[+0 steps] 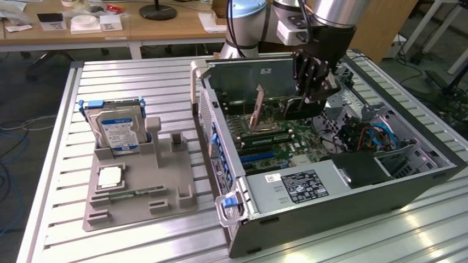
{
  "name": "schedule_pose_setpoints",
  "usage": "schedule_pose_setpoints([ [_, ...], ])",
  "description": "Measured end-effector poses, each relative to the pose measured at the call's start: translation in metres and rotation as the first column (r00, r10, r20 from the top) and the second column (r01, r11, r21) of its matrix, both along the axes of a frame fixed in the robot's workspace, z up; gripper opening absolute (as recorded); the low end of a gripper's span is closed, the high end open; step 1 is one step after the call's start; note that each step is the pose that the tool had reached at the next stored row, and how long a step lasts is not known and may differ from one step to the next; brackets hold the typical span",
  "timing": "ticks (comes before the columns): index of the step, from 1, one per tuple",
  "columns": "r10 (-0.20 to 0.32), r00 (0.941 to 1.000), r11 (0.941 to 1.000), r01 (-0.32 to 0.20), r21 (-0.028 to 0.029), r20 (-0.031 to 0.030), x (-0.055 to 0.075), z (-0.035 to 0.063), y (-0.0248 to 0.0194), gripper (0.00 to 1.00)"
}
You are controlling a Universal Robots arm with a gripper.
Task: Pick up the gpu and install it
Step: 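Insert the gpu into the slot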
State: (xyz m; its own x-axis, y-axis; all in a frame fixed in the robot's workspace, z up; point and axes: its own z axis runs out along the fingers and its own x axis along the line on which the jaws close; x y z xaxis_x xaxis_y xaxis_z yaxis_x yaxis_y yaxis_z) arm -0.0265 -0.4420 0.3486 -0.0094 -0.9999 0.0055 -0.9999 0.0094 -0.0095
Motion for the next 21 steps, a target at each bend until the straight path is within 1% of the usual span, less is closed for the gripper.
schedule_pose_setpoints([
  [21,0.000,1.0000,1.0000,0.000,0.0001,0.0000,0.0000,-0.0020,0.0000,0.27],
])
